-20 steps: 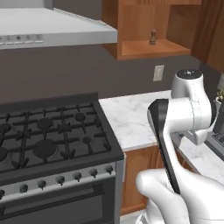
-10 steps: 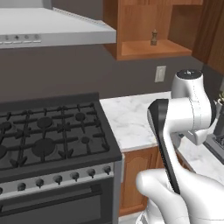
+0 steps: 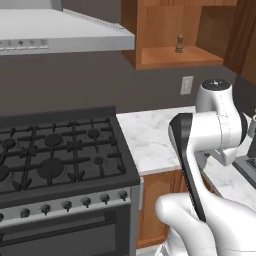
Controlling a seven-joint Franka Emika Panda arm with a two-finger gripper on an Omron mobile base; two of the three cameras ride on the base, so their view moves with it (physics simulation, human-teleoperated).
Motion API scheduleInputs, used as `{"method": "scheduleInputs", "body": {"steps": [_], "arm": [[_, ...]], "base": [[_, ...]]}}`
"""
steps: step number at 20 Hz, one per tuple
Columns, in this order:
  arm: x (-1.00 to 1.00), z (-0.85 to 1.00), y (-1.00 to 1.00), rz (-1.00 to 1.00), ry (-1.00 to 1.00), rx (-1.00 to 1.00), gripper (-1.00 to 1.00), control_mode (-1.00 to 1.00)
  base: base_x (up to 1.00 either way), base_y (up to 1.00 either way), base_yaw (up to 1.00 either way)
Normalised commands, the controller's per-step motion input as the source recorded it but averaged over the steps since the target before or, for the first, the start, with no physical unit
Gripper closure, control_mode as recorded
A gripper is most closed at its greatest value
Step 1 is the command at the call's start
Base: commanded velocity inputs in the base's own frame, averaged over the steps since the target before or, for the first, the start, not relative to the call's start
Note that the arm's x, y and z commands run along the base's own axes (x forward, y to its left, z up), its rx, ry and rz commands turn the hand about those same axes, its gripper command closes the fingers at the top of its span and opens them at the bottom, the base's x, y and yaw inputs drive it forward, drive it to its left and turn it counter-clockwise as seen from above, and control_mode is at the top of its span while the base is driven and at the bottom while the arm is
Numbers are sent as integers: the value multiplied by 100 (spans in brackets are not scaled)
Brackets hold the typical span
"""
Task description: Pick the jar and candle from the dining table and place them in the open cabinet. Close the cabinet after placing the objects.
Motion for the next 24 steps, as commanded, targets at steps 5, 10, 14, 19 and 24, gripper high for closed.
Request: {"method": "scheduleInputs", "body": {"steps": [5,10,14,19,24], "arm": [[0,0,0,0,0,0,100,100],[0,0,0,0,0,0,100,100],[0,0,0,0,0,0,100,100],[0,0,0,0,0,0,100,100],[0,0,0,0,0,0,100,100]], "base": [[19,-37,6],[21,-31,3],[29,-26,0],[39,-18,0],[42,-14,0]]}}
